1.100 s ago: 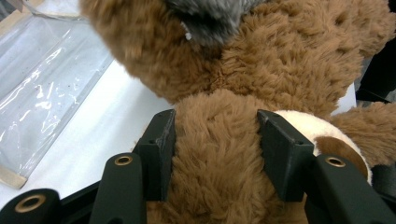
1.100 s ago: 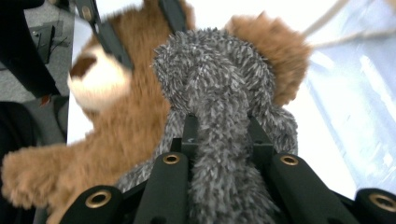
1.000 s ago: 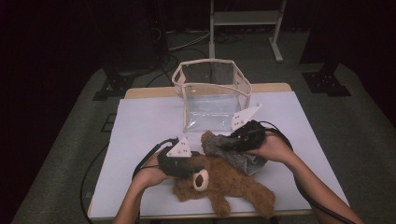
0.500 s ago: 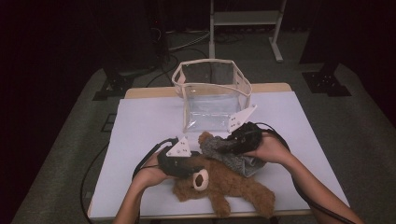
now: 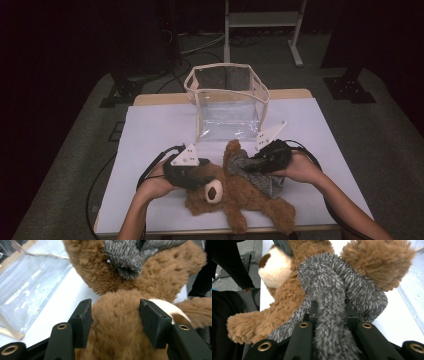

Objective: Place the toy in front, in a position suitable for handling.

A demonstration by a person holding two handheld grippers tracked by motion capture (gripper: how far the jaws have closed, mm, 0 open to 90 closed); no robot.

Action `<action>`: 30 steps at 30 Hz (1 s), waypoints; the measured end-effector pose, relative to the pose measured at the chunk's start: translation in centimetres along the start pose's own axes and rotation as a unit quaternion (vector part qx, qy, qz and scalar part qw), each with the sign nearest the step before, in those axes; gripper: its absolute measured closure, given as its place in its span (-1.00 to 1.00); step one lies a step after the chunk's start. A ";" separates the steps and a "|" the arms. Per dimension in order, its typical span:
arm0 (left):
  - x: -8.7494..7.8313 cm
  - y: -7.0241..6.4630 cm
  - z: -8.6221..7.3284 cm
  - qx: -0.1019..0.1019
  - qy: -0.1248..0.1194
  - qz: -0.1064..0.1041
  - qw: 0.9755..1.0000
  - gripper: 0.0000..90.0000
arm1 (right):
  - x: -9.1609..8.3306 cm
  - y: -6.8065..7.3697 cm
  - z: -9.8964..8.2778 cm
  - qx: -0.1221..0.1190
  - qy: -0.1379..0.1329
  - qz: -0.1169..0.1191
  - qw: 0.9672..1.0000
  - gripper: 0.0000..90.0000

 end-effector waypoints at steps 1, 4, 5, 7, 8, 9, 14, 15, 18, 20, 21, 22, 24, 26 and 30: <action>-0.3 0.1 -0.1 -0.001 0.001 0.000 1.000 -0.02 | -0.1 -0.1 -0.1 -0.002 0.000 -0.002 1.000 0.65; -0.2 -0.1 -0.5 -0.013 0.001 -0.010 1.000 0.04 | -0.5 -0.4 -0.6 0.007 -0.003 -0.006 1.000 0.65; 0.2 -0.1 -0.6 -0.015 0.003 -0.014 1.000 0.08 | -0.6 -0.5 -0.8 0.008 -0.002 -0.008 1.000 0.65; 1.1 -0.2 -0.8 -0.021 0.006 -0.014 1.000 0.12 | -1.1 -0.3 -0.7 0.006 -0.004 -0.010 1.000 0.65; 1.4 -0.2 -0.9 -0.024 0.004 -0.012 1.000 0.14 | -1.5 -0.1 -0.4 0.001 -0.006 -0.015 1.000 0.65; 1.6 -0.2 -0.9 -0.026 0.002 -0.013 1.000 0.15 | -1.7 0.1 -0.2 -0.003 -0.008 -0.016 1.000 0.65; 1.7 -0.2 -0.8 -0.023 0.006 -0.007 1.000 0.16 | -2.8 1.9 2.7 -0.042 -0.027 -0.019 0.999 0.65; 1.7 -0.2 -0.8 -0.023 0.007 -0.007 1.000 0.16 | -2.8 2.3 3.4 -0.050 -0.030 -0.018 0.998 0.65; 1.7 -0.2 -0.8 -0.018 0.009 -0.005 1.000 0.16 | -1.8 2.8 5.0 -0.071 -0.021 -0.021 0.997 0.65; 1.7 -0.2 -0.8 -0.018 0.009 -0.004 1.000 0.16 | -0.2 2.8 5.6 -0.077 -0.004 -0.015 0.997 0.65; 1.7 -0.2 -0.8 -0.017 0.008 -0.004 1.000 0.16 | 0.4 2.7 5.6 -0.077 0.005 -0.016 0.997 0.65; 1.7 -0.2 -0.8 -0.017 0.007 -0.004 1.000 0.16 | 1.2 2.4 5.6 -0.077 0.016 -0.015 0.997 0.65; 1.6 -0.2 -0.8 -0.014 0.007 -0.003 1.000 0.16 | 2.6 1.4 5.1 -0.075 0.041 -0.018 0.996 0.65; 1.6 -0.1 -0.8 -0.012 0.009 -0.002 1.000 0.16 | 3.6 -0.1 4.0 -0.054 0.062 -0.026 0.996 0.65; 1.6 0.0 -0.8 -0.016 0.005 -0.001 1.000 0.16 | 3.5 -1.7 2.7 -0.026 0.058 -0.023 0.998 0.66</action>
Point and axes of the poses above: each handheld gripper's, and its own axes: x roughly forward along the jaws, z roughly out of its top, y roughly to its left, the point moved 9 cm from there along x, roughly forward along the jaws, and after that the axes turned 1 degree about z, right-handed, at the moved point
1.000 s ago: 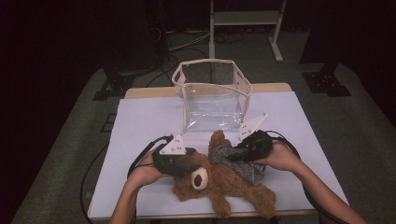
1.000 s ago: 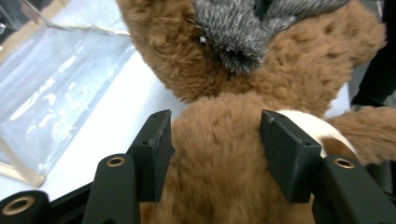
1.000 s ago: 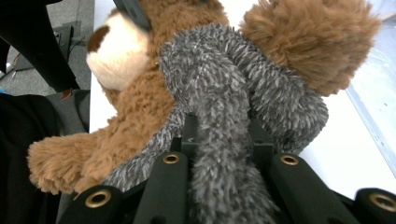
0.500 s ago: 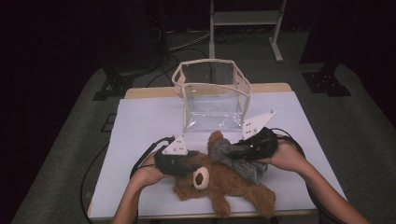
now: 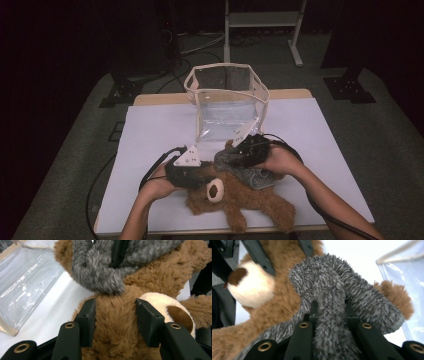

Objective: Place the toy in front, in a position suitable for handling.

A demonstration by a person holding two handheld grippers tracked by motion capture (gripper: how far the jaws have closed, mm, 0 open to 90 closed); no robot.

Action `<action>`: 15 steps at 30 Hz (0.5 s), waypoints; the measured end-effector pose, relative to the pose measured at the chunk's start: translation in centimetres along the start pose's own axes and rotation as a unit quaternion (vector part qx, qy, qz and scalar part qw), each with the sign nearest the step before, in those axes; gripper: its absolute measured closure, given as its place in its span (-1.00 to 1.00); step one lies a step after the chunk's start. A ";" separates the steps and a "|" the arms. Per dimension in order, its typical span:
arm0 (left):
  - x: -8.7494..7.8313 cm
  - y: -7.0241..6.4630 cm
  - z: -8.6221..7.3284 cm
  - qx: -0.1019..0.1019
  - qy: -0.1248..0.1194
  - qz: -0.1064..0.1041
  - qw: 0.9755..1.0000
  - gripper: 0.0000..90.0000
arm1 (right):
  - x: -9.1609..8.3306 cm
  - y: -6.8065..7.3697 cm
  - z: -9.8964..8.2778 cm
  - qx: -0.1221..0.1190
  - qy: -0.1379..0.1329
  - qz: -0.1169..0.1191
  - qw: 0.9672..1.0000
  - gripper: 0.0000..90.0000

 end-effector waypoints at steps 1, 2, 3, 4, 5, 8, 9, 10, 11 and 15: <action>0.0 0.0 0.0 0.001 0.001 0.000 1.000 0.16 | -0.3 -0.2 -0.4 0.005 -0.003 0.001 1.000 0.66; 0.0 0.0 0.0 0.003 0.003 0.000 1.000 0.16 | -0.5 -0.2 -0.6 0.007 -0.003 -0.001 1.000 0.66; 0.0 0.0 0.0 0.005 0.004 -0.001 1.000 0.16 | -0.8 -0.2 -0.8 0.012 -0.004 -0.001 1.000 0.66; 0.1 -0.1 0.0 0.004 0.003 0.001 1.000 0.16 | -1.1 -0.1 -0.9 0.014 -0.010 0.001 1.000 0.66; 0.1 -0.1 0.1 0.003 0.003 0.003 1.000 0.16 | -1.4 0.2 -0.8 0.016 -0.017 0.005 1.000 0.65; 0.2 0.0 0.1 0.004 0.005 0.006 1.000 0.16 | -2.6 1.6 -0.1 0.013 -0.048 0.025 0.998 0.65; 0.2 0.0 0.1 0.003 0.004 0.006 1.000 0.16 | -2.9 2.2 0.1 0.009 -0.053 0.032 0.998 0.65; 0.2 -0.1 0.1 0.003 0.004 0.006 1.000 0.16 | -3.0 2.8 0.1 0.004 -0.054 0.034 0.998 0.65; 0.2 -0.1 0.1 0.003 0.003 0.006 1.000 0.16 | -3.1 3.2 -0.1 -0.001 -0.051 0.036 0.998 0.65; 0.2 -0.1 0.1 0.005 0.003 0.009 1.000 0.16 | -3.1 3.5 -2.4 -0.003 -0.038 0.021 0.999 0.66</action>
Point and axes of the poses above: each handheld gripper's, and its own axes: x roughly forward along the jaws, z roughly out of its top, y roughly to its left, the point moved 9 cm from there along x, roughly forward along the jaws, and after that the axes turned 1 degree about z, right-handed, at the moved point
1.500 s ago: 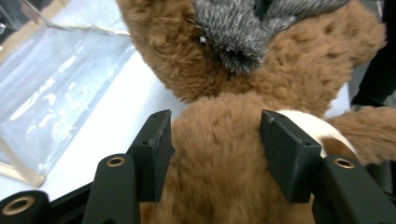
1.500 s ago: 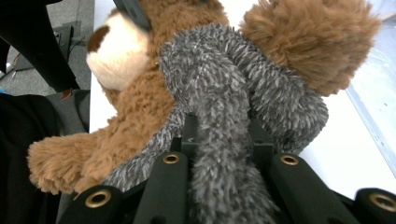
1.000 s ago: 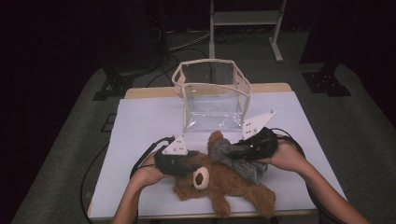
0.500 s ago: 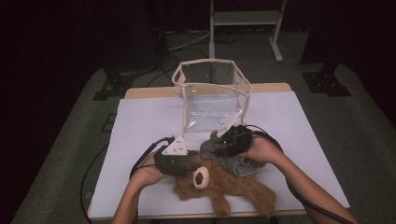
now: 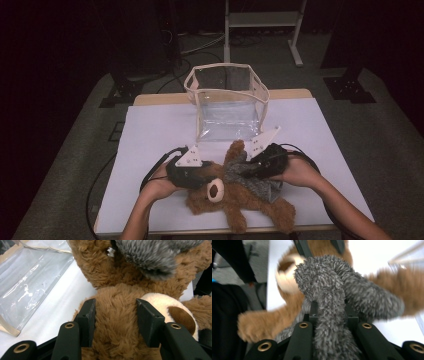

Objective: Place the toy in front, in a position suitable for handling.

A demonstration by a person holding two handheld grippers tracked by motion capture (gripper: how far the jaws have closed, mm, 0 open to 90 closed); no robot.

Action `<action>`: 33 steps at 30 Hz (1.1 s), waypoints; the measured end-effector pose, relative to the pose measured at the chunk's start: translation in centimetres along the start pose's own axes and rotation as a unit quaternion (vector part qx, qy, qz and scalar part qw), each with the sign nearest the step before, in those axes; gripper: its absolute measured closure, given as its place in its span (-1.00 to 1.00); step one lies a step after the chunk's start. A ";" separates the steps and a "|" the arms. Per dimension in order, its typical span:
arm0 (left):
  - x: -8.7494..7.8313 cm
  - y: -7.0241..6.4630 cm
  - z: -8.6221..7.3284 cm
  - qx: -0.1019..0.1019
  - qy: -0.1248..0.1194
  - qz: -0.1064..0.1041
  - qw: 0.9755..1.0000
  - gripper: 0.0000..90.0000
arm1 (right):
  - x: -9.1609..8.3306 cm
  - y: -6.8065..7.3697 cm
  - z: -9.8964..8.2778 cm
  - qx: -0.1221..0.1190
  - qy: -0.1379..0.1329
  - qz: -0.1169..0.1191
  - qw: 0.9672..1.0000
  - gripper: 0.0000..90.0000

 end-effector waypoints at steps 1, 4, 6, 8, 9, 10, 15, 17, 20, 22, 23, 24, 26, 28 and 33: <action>0.0 0.0 0.1 -0.002 -0.002 0.002 1.000 0.16 | -0.2 -0.1 -0.5 0.012 -0.011 0.002 1.000 0.66; -0.4 0.3 0.2 0.009 -0.001 0.008 1.000 0.14 | -1.1 -0.8 -1.7 0.029 -0.025 -0.006 0.999 0.66; -1.2 0.4 0.5 0.011 -0.007 0.009 1.000 0.11 | -1.4 -1.2 -2.2 0.038 -0.030 -0.009 0.999 0.66; -2.1 0.3 1.0 0.011 -0.021 0.004 1.000 0.08 | -1.5 -1.7 -2.5 0.044 -0.035 -0.011 0.998 0.66; -2.4 0.1 1.1 0.010 -0.026 -0.001 1.000 0.06 | -1.5 -2.0 -2.6 0.049 -0.036 -0.013 0.998 0.66; -2.7 -0.1 1.2 0.013 -0.028 -0.009 0.999 0.05 | -1.5 -2.3 -2.7 0.051 -0.037 -0.016 0.998 0.66; -1.8 -1.3 1.2 0.030 -0.020 -0.041 0.999 0.01 | -1.4 -4.4 -2.9 0.082 -0.050 -0.030 0.995 0.66; -0.9 -1.0 0.7 0.030 -0.004 -0.023 0.999 0.01 | -1.5 -4.3 -2.8 0.085 -0.057 -0.026 0.994 0.66; -0.5 -0.5 0.3 0.023 0.002 -0.008 1.000 0.04 | -2.2 -3.6 -2.9 0.077 -0.063 -0.033 0.994 0.66; -0.4 -0.4 0.3 0.022 0.002 -0.004 1.000 0.04 | -3.1 -3.0 -3.7 0.080 -0.070 -0.037 0.994 0.66; -0.3 -0.4 0.3 0.024 0.006 -0.001 1.000 0.04 | -3.4 -2.8 -4.1 0.084 -0.074 -0.038 0.993 0.65; -0.3 -0.3 0.2 0.026 0.007 0.001 1.000 0.04 | -3.8 -2.5 -4.9 0.091 -0.081 -0.037 0.992 0.65; -0.2 -0.2 0.2 0.022 0.006 0.003 1.000 0.04 | -4.1 -2.1 -6.2 0.100 -0.088 -0.040 0.990 0.65; -0.1 -0.2 0.2 0.020 0.005 0.003 1.000 0.04 | -4.1 -1.6 -7.8 0.116 -0.094 -0.040 0.988 0.65; 0.0 0.0 0.2 0.017 0.004 0.004 1.000 0.03 | -3.2 -0.8 -11.3 0.151 -0.085 -0.031 0.984 0.65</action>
Point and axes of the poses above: each handheld gripper's, and its own axes: x roughly forward along the jaws, z roughly out of its top, y roughly to its left, the point moved 9 cm from there along x, roughly forward along the jaws, and after that the axes turned 1 degree about z, right-handed, at the moved point
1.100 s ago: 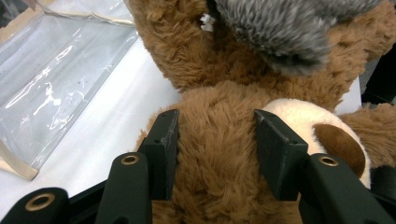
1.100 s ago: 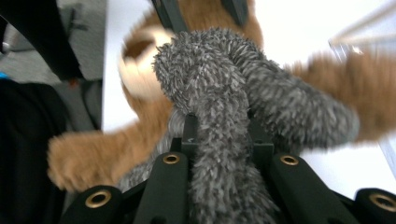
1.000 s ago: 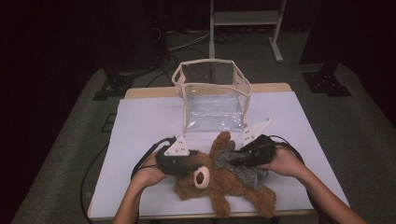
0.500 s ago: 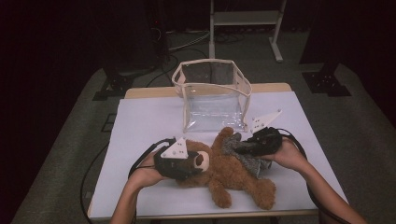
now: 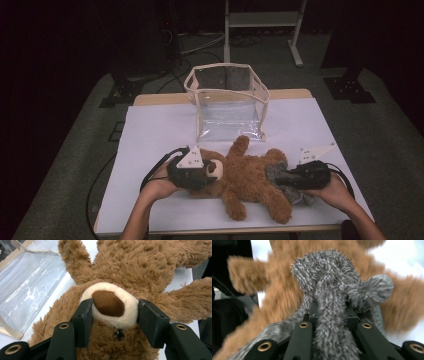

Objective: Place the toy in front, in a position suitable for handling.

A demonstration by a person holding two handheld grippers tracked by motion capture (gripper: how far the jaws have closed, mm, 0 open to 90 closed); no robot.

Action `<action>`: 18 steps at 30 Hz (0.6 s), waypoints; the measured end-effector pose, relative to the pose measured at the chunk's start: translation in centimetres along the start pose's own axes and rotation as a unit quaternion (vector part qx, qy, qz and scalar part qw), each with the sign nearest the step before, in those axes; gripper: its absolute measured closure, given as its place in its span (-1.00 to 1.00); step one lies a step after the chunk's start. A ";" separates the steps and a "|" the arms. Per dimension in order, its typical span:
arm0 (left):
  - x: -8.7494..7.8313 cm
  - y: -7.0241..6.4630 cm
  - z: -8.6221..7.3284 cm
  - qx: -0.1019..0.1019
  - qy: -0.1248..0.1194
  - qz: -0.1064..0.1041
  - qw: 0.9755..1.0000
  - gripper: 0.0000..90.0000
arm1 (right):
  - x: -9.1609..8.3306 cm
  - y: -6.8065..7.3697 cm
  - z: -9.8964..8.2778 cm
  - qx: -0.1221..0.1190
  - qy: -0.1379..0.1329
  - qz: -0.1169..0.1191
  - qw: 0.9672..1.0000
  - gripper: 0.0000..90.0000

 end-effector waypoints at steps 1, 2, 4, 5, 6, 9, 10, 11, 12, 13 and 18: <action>0.0 0.0 0.0 -0.001 0.000 0.000 1.000 0.03 | 0.0 -0.1 -0.3 0.002 0.001 0.000 1.000 0.65; 0.0 0.1 0.0 -0.001 0.001 0.001 1.000 0.03 | -0.2 0.0 -0.3 0.006 -0.005 0.003 1.000 0.65; 0.1 0.2 -0.1 -0.002 0.000 0.003 1.000 0.03 | -0.9 0.1 0.3 0.001 -0.017 0.000 1.000 0.65; 0.1 0.2 0.0 -0.003 -0.001 0.003 1.000 0.02 | -1.3 0.3 0.8 -0.004 -0.024 -0.001 1.000 0.65; 0.1 0.3 0.0 -0.004 -0.001 0.002 1.000 0.02 | -1.7 0.5 1.5 -0.011 -0.031 0.001 0.999 0.65; 0.2 0.3 0.0 -0.002 0.000 0.005 1.000 0.02 | -2.2 1.8 3.8 -0.037 -0.044 0.008 0.998 0.65; 0.2 0.3 0.0 -0.002 0.000 0.008 1.000 0.02 | -2.0 2.4 4.6 -0.046 -0.047 0.015 0.998 0.65; 0.3 0.4 0.0 -0.003 0.000 0.010 1.000 0.02 | -1.7 3.1 5.2 -0.058 -0.045 0.021 0.997 0.65; 0.3 0.4 0.1 -0.004 -0.001 0.012 1.000 0.02 | -1.2 3.7 5.7 -0.072 -0.041 0.024 0.996 0.65; 0.3 0.5 0.0 -0.005 0.000 0.014 1.000 0.02 | -0.7 4.4 6.0 -0.083 -0.034 0.027 0.996 0.65; 0.3 0.6 0.1 -0.008 -0.004 0.016 1.000 0.02 | 1.0 4.7 4.8 -0.095 0.000 0.018 0.995 0.65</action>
Point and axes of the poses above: each handheld gripper's, and its own axes: x roughly forward along the jaws, z roughly out of its top, y roughly to its left, the point moved 9 cm from there along x, roughly forward along the jaws, and after that the axes turned 1 degree about z, right-handed, at the moved point
